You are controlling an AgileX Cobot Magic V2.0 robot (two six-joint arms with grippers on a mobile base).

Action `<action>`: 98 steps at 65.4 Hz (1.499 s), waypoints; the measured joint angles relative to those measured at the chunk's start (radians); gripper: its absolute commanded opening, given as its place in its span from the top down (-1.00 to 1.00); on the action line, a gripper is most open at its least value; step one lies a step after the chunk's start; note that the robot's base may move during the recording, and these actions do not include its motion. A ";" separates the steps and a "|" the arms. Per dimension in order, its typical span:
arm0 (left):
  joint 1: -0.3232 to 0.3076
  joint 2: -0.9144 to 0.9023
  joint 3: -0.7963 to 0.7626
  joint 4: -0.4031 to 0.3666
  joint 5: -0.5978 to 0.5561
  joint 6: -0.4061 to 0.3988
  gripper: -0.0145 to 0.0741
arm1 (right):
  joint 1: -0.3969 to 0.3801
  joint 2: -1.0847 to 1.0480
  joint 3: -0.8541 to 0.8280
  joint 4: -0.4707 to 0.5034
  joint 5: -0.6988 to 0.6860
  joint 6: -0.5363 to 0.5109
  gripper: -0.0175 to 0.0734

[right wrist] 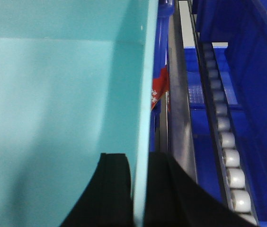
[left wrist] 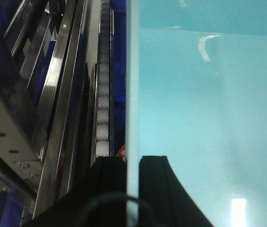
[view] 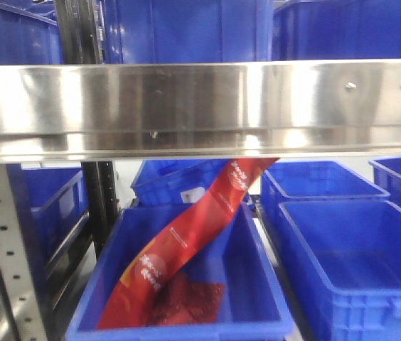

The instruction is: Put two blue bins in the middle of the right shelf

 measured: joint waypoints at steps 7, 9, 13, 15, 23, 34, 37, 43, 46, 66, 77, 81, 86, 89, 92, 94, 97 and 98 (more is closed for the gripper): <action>0.000 0.000 0.000 0.000 0.000 0.000 0.92 | 0.000 0.000 0.000 0.000 0.000 0.000 0.96; 0.000 0.000 0.000 0.000 0.000 0.000 0.92 | 0.000 0.000 0.000 0.000 0.000 0.000 0.96; 0.000 0.000 0.000 0.000 0.000 0.000 0.92 | 0.000 0.000 0.000 0.000 0.000 0.000 0.96; 0.000 0.000 0.000 0.000 0.000 0.000 0.92 | 0.000 0.000 0.000 0.000 0.000 0.000 0.96; 0.000 0.000 0.000 0.000 0.000 0.000 0.92 | 0.000 0.000 0.000 0.000 0.000 0.000 0.96; 0.000 0.000 0.000 0.000 0.000 0.000 0.92 | 0.000 0.000 0.000 0.000 0.000 0.000 0.96; 0.000 0.000 0.000 0.000 0.000 0.000 0.92 | 0.000 0.000 0.000 0.000 0.000 0.000 0.96; 0.000 0.000 0.000 0.000 0.000 0.000 0.92 | 0.000 0.000 0.000 0.000 0.000 0.000 0.96; 0.000 0.000 0.000 0.000 0.000 0.000 0.92 | 0.000 0.000 0.000 0.000 0.000 0.000 0.96; 0.000 0.000 0.000 0.000 0.000 0.000 0.92 | 0.000 0.000 0.000 0.000 0.000 0.000 0.96; 0.000 0.000 0.000 0.000 0.000 0.000 0.92 | 0.000 0.000 0.000 0.000 0.000 0.000 0.96; 0.000 0.000 0.000 0.000 0.000 0.000 0.92 | 0.000 0.000 0.000 0.000 0.000 0.000 0.96; 0.000 0.000 0.000 0.000 0.000 0.000 0.92 | 0.000 0.000 0.000 0.000 0.000 0.000 0.96; 0.000 0.000 0.000 0.000 0.000 0.000 0.92 | 0.000 0.000 0.000 0.000 0.000 0.000 0.96; 0.000 0.000 0.000 0.000 0.000 0.000 0.92 | 0.000 0.000 0.000 0.000 0.000 0.000 0.96; 0.000 0.000 0.000 0.000 0.000 0.000 0.92 | 0.000 0.000 0.000 0.000 0.000 0.000 0.96; 0.000 0.000 0.000 0.000 0.000 0.000 0.92 | 0.000 0.000 0.000 0.000 0.000 0.000 0.96; 0.000 0.000 0.000 0.000 0.000 0.000 0.92 | 0.000 0.000 0.000 0.000 0.000 0.000 0.96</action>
